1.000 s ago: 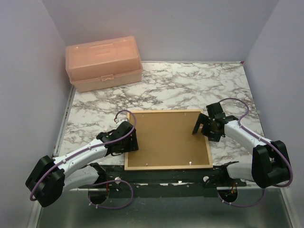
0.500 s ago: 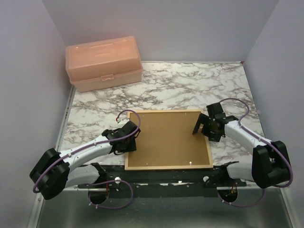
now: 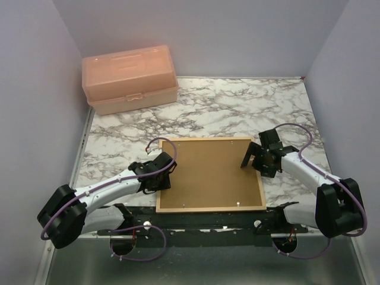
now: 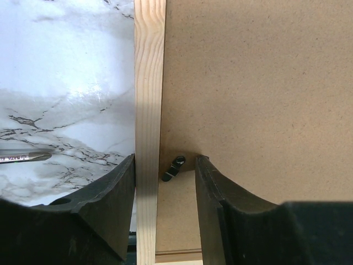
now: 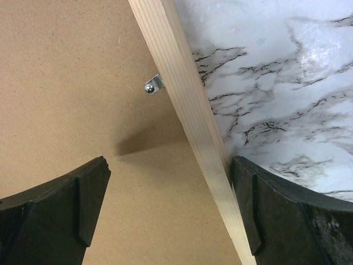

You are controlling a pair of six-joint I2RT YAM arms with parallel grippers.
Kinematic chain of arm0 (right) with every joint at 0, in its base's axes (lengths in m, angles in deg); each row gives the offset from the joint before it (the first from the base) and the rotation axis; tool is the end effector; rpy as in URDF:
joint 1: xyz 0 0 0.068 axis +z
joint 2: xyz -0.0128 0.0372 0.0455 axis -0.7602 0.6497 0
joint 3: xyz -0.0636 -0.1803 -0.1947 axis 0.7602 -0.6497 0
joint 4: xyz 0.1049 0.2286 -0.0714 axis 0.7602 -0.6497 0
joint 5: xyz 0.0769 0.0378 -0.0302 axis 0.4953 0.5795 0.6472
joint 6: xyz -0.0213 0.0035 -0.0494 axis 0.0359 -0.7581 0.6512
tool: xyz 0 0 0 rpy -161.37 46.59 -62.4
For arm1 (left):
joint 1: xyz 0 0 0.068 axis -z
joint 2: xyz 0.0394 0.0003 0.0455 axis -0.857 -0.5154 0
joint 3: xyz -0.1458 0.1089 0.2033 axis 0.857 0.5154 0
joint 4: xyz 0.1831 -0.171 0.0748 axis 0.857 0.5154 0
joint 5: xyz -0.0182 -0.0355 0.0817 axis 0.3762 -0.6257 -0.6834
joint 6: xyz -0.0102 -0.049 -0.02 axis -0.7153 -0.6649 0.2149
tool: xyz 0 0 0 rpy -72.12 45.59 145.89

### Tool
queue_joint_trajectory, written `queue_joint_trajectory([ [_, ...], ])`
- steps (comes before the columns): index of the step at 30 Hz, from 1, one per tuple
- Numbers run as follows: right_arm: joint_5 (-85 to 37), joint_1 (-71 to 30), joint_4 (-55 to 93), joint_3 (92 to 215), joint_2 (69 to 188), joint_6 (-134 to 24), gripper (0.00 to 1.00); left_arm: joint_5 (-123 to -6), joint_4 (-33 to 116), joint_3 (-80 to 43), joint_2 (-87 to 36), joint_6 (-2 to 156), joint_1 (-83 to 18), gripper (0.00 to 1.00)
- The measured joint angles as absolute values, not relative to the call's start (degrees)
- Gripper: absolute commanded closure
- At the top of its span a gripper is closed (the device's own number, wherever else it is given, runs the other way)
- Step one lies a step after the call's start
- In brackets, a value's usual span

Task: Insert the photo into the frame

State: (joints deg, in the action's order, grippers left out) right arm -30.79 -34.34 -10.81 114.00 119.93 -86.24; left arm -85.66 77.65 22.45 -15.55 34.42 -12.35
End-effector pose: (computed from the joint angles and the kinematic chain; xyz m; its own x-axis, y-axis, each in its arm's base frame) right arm 0.2097 0.0570 0.1688 -0.8604 0.4043 -0.3104 0.3353 0.9076 0.2528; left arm 0.1345 -0.1309 0.1638 -0.9048 -0.1936 -0.3792 -0.1363 0.9755 -0.1729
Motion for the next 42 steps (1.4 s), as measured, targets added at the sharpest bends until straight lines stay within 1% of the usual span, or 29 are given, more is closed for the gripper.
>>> queue_joint_trajectory([
  [1, -30.79, -34.34, -10.79, 113.93, 119.78, -86.24, 0.0, -85.66, 77.69, 22.45, -15.24, 34.33, -12.35, 0.67],
  [3, -30.77, -34.32, -10.79, 113.78, 119.43, -86.24, 0.0, -85.77, 78.09, 22.47, -14.54, 34.09, -12.33, 0.56],
  [4, -30.77, -34.34, -10.85, 113.71, 119.3, -86.24, 0.0, -85.79, 78.57, 22.47, -14.21, 33.96, -12.24, 0.53],
  [5, -30.74, -34.34, -10.9, 113.69, 119.28, -86.24, 0.0, -85.77, 79.07, 22.49, -13.89, 33.85, -12.11, 0.48],
  [13, -28.32, -34.32, -10.87, 113.69, 119.06, -87.27, 0.0, -85.13, 82.94, 23.78, -8.25, 32.4, -11.21, 0.48],
  [15, -28.21, -34.32, -10.85, 113.69, 119.06, -87.27, 0.0, -85.09, 82.98, 23.78, -8.4, 32.38, -11.21, 0.51],
  [18, -28.19, -34.32, -10.85, 113.69, 119.06, -87.29, 0.0, -85.0, 82.98, 23.78, -9.32, 32.4, -11.21, 0.61],
  [25, -28.58, -34.34, -10.85, 113.69, 118.99, -87.16, 0.0, -85.31, 84.3, 23.74, -9.95, 32.82, -11.23, 0.98],
  [26, -28.78, -34.36, -10.85, 113.69, 118.97, -87.05, 0.0, -85.44, 84.62, 23.67, -9.84, 32.99, -11.23, 1.0],
  [32, -28.78, -34.43, -10.85, 113.69, 118.95, -87.05, 0.0, -85.35, 84.47, 23.65, -9.89, 33.34, -11.21, 1.0],
  [33, -28.78, -34.43, -10.85, 113.69, 118.95, -87.05, 0.0, -85.35, 84.47, 23.63, -9.97, 33.41, -11.21, 0.99],
  [35, -28.78, -34.43, -10.85, 113.69, 118.95, -87.05, 0.0, -85.33, 84.51, 23.52, -10.08, 33.48, -11.21, 0.87],
  [36, -28.78, -34.43, -10.85, 113.69, 118.95, -87.07, 0.0, -85.33, 84.51, 23.5, -10.13, 33.5, -11.21, 0.78],
  [38, -28.78, -34.43, -10.85, 113.69, 118.95, -87.07, 0.0, -85.24, 84.54, 23.5, -10.1, 33.85, -11.21, 0.65],
  [40, -28.78, -34.45, -10.85, 113.69, 118.95, -87.05, 0.0, -85.2, 84.54, 23.5, -10.06, 33.69, -11.23, 0.46],
  [41, -28.71, -34.45, -10.85, 113.69, 118.95, -87.05, 0.0, -84.8, 83.75, 23.5, -10.15, 33.78, -11.21, 0.39],
  [42, -28.45, -34.45, -10.85, 113.69, 118.95, -87.16, 0.0, -84.32, 83.09, 23.5, -10.39, 33.76, -11.19, 0.38],
])
